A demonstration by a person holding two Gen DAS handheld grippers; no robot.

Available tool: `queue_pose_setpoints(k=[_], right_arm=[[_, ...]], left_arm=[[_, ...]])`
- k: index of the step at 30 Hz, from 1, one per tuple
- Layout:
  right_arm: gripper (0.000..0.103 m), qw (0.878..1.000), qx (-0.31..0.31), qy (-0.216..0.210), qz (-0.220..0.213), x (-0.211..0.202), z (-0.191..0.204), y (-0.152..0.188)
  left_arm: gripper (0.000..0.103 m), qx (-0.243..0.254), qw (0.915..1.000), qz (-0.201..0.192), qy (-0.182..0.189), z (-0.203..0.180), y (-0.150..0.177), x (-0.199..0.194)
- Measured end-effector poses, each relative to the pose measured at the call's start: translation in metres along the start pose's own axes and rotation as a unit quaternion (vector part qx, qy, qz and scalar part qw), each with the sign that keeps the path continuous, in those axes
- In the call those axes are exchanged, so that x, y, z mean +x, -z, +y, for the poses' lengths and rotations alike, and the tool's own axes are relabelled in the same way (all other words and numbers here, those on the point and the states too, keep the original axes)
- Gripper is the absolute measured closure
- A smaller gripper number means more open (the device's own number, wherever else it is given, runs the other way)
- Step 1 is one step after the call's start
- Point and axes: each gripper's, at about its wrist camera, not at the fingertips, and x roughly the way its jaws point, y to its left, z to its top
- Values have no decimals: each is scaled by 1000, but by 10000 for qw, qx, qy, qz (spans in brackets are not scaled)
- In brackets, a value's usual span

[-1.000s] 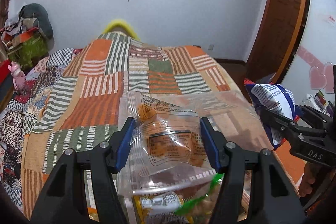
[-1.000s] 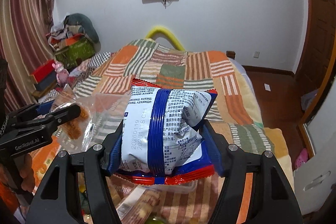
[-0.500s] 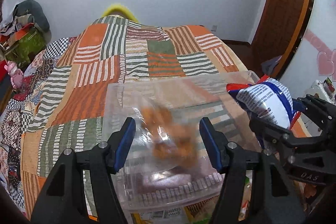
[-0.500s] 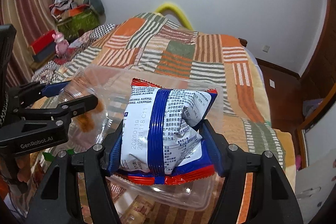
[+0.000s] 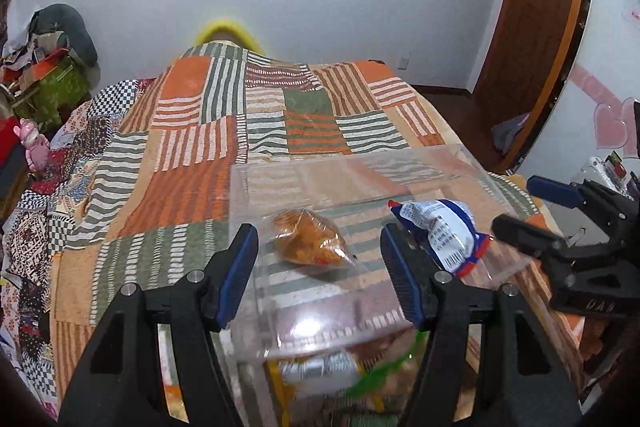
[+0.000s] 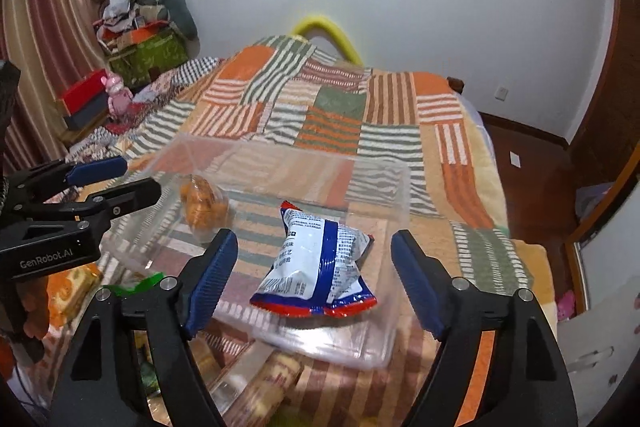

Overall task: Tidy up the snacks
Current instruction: 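Carry both bags over the clear box and open both grippers to drop them, then move left gripper to red snack bag while right gripper approaches clear wrapped roll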

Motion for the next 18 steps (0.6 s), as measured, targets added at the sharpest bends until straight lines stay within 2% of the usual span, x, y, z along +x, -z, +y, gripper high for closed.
queue_pose_setpoints(k=[7, 10, 15, 18], right_arm=[[23, 9990, -55, 169, -419, -55, 0, 13], [20, 9981, -65, 267, -549, -73, 0, 22], [19, 9977, -36, 320, -592, -94, 0, 41], [19, 9977, 10, 379, -563, -102, -1, 55]], left_arm=[[28, 153, 9997, -171, 98, 1, 23, -51], [21, 177, 9997, -146, 32, 0, 38, -67], [1, 283, 9994, -107, -138, -6, 68, -85], [1, 364, 9991, -6, -234, -11, 85, -88]])
